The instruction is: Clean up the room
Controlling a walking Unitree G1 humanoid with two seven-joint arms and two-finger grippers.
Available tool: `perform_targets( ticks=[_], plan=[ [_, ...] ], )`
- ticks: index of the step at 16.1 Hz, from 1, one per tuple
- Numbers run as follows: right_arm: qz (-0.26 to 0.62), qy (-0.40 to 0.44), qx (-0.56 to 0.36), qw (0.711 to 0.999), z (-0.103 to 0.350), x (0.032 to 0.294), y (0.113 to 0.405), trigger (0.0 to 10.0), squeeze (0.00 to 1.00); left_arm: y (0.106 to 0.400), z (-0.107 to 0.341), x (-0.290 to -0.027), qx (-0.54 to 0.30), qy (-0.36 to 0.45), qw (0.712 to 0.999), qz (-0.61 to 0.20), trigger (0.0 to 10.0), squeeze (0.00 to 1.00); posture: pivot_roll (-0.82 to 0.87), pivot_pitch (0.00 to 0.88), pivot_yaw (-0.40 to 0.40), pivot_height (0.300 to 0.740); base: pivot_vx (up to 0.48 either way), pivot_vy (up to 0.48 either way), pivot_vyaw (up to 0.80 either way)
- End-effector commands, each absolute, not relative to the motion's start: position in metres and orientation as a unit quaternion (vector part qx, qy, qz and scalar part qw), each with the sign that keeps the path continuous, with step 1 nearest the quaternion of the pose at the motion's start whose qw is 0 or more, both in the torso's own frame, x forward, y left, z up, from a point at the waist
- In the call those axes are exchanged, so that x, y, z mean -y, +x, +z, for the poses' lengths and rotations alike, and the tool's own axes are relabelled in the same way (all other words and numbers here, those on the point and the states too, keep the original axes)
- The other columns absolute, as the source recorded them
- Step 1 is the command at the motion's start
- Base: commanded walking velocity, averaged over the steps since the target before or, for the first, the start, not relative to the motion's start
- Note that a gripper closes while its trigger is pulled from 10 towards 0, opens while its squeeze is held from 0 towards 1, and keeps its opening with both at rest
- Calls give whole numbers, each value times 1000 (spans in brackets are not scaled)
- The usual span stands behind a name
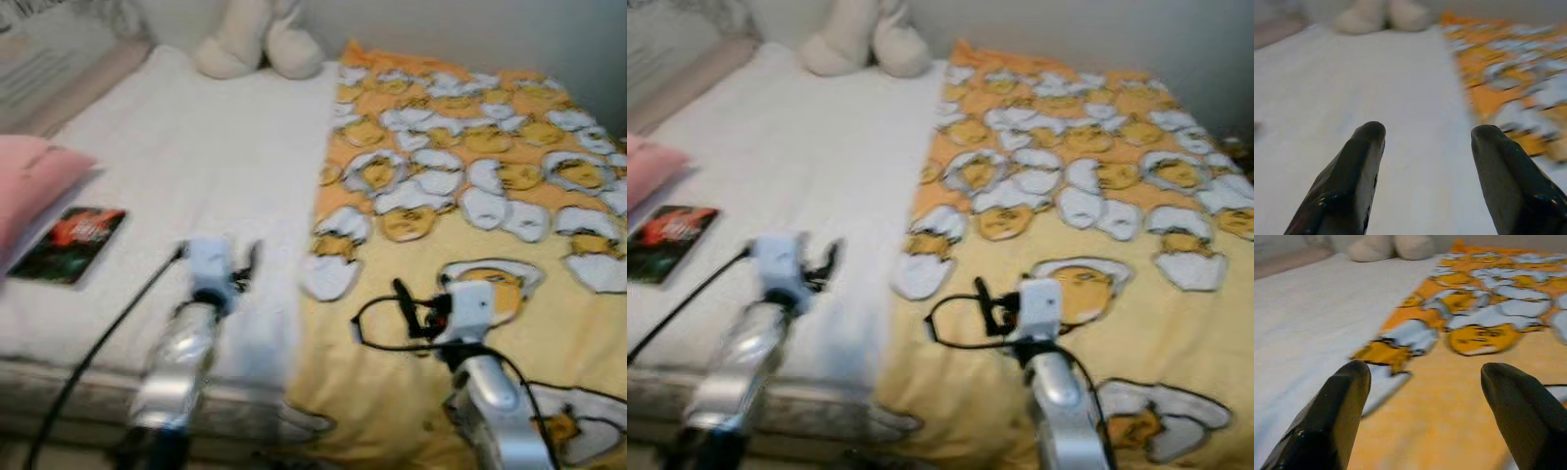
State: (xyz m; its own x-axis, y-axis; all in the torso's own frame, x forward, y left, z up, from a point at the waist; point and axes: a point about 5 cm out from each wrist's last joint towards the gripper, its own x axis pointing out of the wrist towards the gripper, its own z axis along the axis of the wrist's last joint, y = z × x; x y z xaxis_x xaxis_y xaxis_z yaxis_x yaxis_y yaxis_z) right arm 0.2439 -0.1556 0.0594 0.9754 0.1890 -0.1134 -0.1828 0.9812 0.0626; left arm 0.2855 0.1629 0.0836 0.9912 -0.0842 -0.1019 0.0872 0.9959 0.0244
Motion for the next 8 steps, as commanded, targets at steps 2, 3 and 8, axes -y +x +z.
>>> perform_targets(
  ticks=[2, 3, 8],
  plan=[
    [88, 28, -65, 994, 55, 165, 243, 10000, 0, 287, 87, -151, -45, -2, 996, -73, 10000, 0, 17, 0, 25, 740, -300, 341, 613],
    [92, 28, -68, 993, 53, 164, 244, 10000, 0, 288, 89, -152, -42, 3, 996, -73, 10000, 0, 37, 0, 18, 740, 0, 0, 613],
    [109, 30, -70, 991, 50, 158, 246, 10000, 0, 285, 92, -150, -28, 13, 997, -71, 10000, 0, 48, 0, 19, 740, 0, -384, 610]
  ],
)
